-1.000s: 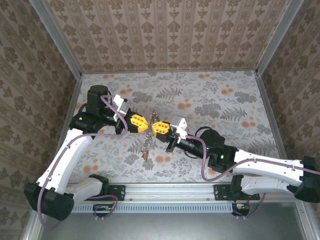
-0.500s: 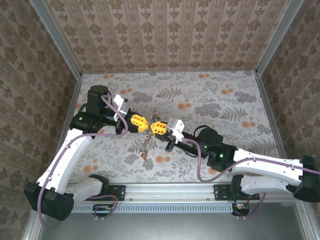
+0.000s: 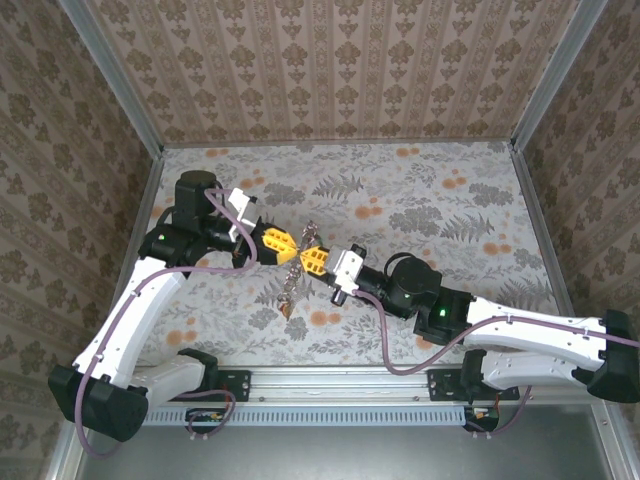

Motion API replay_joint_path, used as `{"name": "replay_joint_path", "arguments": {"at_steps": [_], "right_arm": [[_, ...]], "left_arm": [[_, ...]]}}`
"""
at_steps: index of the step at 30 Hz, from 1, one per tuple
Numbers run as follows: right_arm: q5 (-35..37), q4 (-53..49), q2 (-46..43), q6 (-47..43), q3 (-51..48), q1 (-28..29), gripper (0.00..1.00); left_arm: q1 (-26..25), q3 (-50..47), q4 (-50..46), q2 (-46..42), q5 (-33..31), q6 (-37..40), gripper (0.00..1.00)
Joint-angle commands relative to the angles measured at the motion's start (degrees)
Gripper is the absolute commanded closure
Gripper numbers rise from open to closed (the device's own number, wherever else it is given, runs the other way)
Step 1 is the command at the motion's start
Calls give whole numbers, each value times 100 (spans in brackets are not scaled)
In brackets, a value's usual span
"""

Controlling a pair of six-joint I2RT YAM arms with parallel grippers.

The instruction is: Put the keys on the keyring

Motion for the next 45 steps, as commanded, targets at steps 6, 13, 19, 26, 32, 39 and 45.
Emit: {"name": "replay_joint_path", "arguments": {"at_steps": [6,13,19,26,32,39,45], "right_arm": [[296,-699,-50,-158,-293,50,100],[300,-587,-161,-107,-341,53,90],[413,-803,-601,201,-388,46,73],[347,-1540,-1408,644,-34,37,72],[-490,-2423,-1187,719,672,-16,66],[-807,-2826,-995,1018,1031,-25,65],[-810,-3283,-960,1038,1164,-25,65]], "left_arm": [[-44,142,521,-196,235,-302,100],[-92,55,916,-248,96,-604,100],[-156,-187,1710,-409,-230,-1261,100],[-564,-827,3314,-774,-1231,-2326,100],[-1178,-1727,5195,-1074,-2233,-3292,100],[-1632,-1908,5007,-1547,-2611,-3270,100],[-1661,-1925,4841,-1752,-2570,-3240,100]]}}
